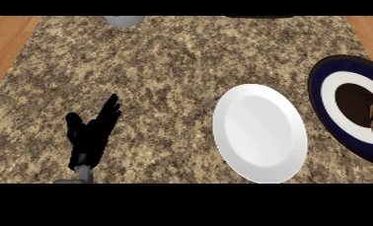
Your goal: Pick the croissant from the plate and place it in the plate
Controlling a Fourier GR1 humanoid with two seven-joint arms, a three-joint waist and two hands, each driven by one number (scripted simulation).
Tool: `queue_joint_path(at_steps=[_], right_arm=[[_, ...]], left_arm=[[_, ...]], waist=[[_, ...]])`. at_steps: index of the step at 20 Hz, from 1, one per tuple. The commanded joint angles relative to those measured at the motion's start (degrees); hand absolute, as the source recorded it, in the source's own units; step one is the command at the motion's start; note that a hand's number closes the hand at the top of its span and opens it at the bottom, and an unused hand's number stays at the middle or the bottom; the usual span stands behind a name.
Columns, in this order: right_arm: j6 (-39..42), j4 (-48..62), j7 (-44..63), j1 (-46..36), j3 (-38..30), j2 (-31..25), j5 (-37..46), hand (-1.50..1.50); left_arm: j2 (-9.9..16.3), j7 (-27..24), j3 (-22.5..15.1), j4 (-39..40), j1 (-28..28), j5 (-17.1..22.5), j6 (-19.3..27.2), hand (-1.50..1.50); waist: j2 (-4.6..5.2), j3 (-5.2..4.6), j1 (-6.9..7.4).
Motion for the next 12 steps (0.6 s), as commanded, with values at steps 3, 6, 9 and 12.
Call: queue_joint_path(at_steps=[3, 6, 9, 12], right_arm=[[3.74, 23.54, -9.48, -13.15, -5.41, -7.81, -4.67, 1.5], [5.55, 36.65, -15.12, -19.19, -7.69, -13.53, -4.79, 1.5], [8.61, 40.63, -1.26, -18.64, -2.86, -18.19, 0.41, 1.5], [8.03, 48.24, -4.31, -20.46, 2.13, -17.67, 6.43, -1.5]], left_arm=[[-0.85, 2.96, -2.07, -4.66, 3.4, -0.72, 0.52, 0.0], [0.17, 0.73, 0.53, 0.75, -0.33, 0.43, -0.89, 0.0], [0.75, -0.05, 0.94, 1.59, -0.68, 0.44, -1.3, 0.0], [0.52, 2.16, 0.14, -0.04, -2.09, 0.68, -1.6, 0.0]], waist=[[0.1, -0.07, 0.35], [0.31, -0.05, 0.49], [0.66, -0.11, 1.14], [0.89, 0.03, 2.1]])
